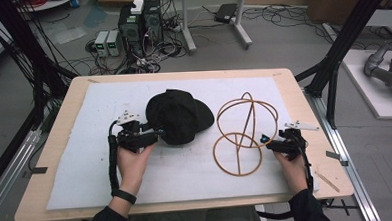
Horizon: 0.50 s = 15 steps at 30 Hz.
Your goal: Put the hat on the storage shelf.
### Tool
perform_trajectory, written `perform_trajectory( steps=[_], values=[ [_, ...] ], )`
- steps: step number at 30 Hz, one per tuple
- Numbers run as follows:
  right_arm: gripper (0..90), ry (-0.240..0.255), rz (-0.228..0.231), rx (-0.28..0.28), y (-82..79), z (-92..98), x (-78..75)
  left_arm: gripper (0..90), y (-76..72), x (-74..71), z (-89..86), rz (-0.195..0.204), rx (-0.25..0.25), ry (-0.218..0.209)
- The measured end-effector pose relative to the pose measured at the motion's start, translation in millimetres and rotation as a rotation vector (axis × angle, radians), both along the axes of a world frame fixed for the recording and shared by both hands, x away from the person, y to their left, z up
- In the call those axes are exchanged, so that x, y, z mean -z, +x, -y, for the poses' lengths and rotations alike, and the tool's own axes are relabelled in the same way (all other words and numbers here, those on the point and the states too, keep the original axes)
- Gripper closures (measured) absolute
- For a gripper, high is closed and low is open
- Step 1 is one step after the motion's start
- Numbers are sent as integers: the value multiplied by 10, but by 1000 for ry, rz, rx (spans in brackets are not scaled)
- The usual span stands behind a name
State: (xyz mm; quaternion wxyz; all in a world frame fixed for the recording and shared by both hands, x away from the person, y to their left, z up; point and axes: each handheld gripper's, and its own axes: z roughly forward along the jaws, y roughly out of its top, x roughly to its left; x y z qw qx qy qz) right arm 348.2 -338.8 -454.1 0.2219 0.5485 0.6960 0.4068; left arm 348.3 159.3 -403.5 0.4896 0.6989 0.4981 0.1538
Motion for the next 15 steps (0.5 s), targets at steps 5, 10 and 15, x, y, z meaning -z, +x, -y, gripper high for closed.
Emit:
perform_trajectory(
  steps=[5, 10, 15],
  values=[
    [207, 2, 4, -2, -2, -2, 1, 331, -50, 50, -230, -3, -72, -60],
    [207, -4, -4, -1, 3, -7, 1, 359, -213, -73, -12, 81, 47, -156],
    [207, -13, -7, 0, 6, -14, 1, 366, -242, -157, 497, 106, 167, -174]
  ],
)
